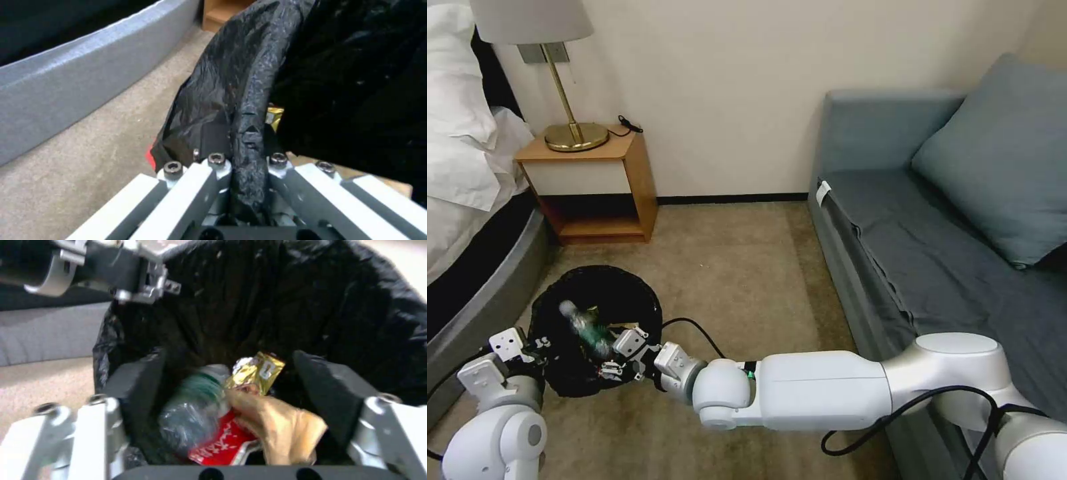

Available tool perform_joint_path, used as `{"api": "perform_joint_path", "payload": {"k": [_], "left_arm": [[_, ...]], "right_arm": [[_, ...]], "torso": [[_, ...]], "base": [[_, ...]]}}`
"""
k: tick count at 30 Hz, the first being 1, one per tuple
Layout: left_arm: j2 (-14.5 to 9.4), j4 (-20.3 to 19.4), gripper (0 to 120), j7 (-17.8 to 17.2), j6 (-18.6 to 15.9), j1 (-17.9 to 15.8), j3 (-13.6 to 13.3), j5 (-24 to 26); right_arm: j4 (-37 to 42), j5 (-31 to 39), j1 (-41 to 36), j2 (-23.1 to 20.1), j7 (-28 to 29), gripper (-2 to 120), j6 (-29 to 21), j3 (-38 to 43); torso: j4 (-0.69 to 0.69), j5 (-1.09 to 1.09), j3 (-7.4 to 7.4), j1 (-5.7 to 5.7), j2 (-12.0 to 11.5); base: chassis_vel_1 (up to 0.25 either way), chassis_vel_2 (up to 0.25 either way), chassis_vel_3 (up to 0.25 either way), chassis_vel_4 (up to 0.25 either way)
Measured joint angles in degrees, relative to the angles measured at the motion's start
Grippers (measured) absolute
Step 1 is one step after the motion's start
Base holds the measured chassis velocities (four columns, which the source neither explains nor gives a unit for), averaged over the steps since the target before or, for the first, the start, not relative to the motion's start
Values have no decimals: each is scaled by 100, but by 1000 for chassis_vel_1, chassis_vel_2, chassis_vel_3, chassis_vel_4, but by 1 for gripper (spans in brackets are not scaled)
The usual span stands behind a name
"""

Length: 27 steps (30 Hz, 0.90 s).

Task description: Pick up the trash bin, then pick up the garbage on the floor and place it into the trash bin.

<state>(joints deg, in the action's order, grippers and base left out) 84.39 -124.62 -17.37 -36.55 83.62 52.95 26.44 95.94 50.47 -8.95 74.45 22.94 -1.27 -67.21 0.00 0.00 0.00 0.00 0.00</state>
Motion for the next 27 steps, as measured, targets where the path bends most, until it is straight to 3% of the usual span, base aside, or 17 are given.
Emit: {"api": "perform_joint_path", "payload": {"k": [4,7,9,11,12,15,19,27], "left_arm": [[6,21,2,-29,-19,0,-23,91],[7,54,2,-97,-61,0,-38,294],[4,83,2,-253,-137,7,-43,699],[-16,141,2,-534,-298,23,-45,1480],[-16,141,2,-534,-298,23,-45,1480],[-23,279,2,-784,-433,53,-34,2178],[-21,497,2,-895,-465,90,-17,2461],[-16,726,2,-889,-453,125,-8,2435]], "right_arm": [[133,-110,-12,-74,22,95,1,326],[294,-95,32,-134,65,99,-37,615],[482,-70,119,-238,84,99,-65,873],[708,-32,191,-390,87,99,-99,1071],[708,-32,191,-390,87,99,-99,1071],[896,-6,205,-594,108,99,-131,1165],[953,-73,117,-729,124,99,-132,1180],[942,-171,-48,-829,132,98,-111,1287]], "torso": [[0,0,0,0,0],[0,0,0,0,0],[0,1,0,0,0],[0,1,0,0,0],[0,1,0,0,0],[-2,1,0,0,0],[-1,1,0,0,0],[0,0,0,0,0]], "base": [[0,0,0,0],[0,0,0,0],[0,0,0,0],[0,0,0,0],[0,0,0,0],[0,0,0,0],[0,0,0,0],[0,0,0,0]]}}
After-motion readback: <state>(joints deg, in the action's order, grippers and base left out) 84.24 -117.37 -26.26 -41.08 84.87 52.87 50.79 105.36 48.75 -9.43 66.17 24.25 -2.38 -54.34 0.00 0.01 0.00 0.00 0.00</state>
